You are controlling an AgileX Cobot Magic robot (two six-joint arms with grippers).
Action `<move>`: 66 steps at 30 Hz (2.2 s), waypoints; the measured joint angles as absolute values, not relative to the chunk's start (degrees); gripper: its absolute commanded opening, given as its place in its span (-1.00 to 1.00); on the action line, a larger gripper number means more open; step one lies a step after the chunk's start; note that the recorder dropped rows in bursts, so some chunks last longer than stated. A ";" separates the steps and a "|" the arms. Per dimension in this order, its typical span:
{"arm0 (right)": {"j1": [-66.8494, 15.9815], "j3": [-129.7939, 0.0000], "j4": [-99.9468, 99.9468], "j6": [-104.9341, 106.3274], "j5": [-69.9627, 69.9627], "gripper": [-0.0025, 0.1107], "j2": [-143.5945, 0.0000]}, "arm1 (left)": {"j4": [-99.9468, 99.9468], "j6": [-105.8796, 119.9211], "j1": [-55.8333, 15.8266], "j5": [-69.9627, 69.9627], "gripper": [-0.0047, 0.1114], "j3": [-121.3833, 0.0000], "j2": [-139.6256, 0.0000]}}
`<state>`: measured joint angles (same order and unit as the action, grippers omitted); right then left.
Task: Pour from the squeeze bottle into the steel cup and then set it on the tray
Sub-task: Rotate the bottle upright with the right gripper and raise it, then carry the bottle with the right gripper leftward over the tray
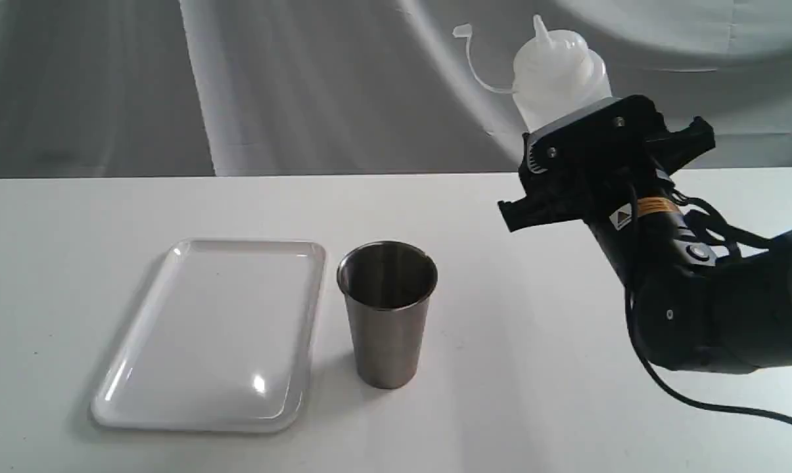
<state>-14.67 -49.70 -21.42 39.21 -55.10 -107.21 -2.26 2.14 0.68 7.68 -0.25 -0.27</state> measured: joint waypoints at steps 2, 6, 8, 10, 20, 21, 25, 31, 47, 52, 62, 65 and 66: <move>-14.67 -49.70 -21.42 39.00 -54.97 -0.88 -107.21 | -2.26 2.14 0.67 7.68 -0.78 -0.26 -0.26; -14.67 -49.70 -20.10 34.91 -54.97 -0.88 -107.21 | -2.26 2.14 0.67 7.68 -0.78 -0.26 -0.26; -14.67 -49.70 -18.75 31.03 -54.97 -0.88 -107.21 | -2.26 2.14 0.67 7.68 -0.78 -0.26 -0.26; -15.14 -49.70 -17.71 25.79 -54.20 -0.88 -106.63 | -2.26 2.14 0.67 7.68 -0.78 -0.26 -0.26; -19.52 -49.70 -8.80 16.35 -52.41 -0.88 -101.78 | -2.26 2.14 0.67 7.68 -0.78 -0.26 -0.26; -19.95 -49.70 -8.12 15.97 -52.41 -0.88 -101.49 | -2.26 2.14 0.67 7.68 -0.78 -0.26 -0.26; -21.72 -49.70 -6.46 10.49 -52.41 -0.88 -99.55 | -2.26 2.14 0.67 7.68 -0.78 -0.26 -0.26; -24.03 -50.22 -3.73 3.69 -52.15 -0.88 -97.53 | -2.26 2.14 0.67 7.68 -0.78 -0.26 -0.26; -32.77 -67.44 3.43 -0.95 -42.98 -0.88 -102.72 | -2.26 2.14 0.67 7.68 -0.78 -0.26 -0.26; -35.37 -72.26 3.69 -2.60 -44.85 -0.88 -109.45 | -2.26 2.14 0.67 7.68 -0.78 -0.26 -0.26; -38.61 -79.82 5.48 -2.96 -46.01 -0.88 -120.11 | -2.26 2.14 0.67 7.68 -0.78 -0.26 -0.26; -39.01 -81.48 5.23 -2.96 -46.01 -0.88 -122.90 | -2.26 2.14 0.67 7.68 -0.78 -0.26 -0.26; -39.01 -82.14 4.98 -2.96 -46.01 -0.88 -123.91 | -2.26 2.14 0.67 7.68 -0.78 -0.26 -0.26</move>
<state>-39.01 -82.14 4.98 -2.96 -46.01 -123.91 -2.26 2.14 0.68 7.68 -0.25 -0.27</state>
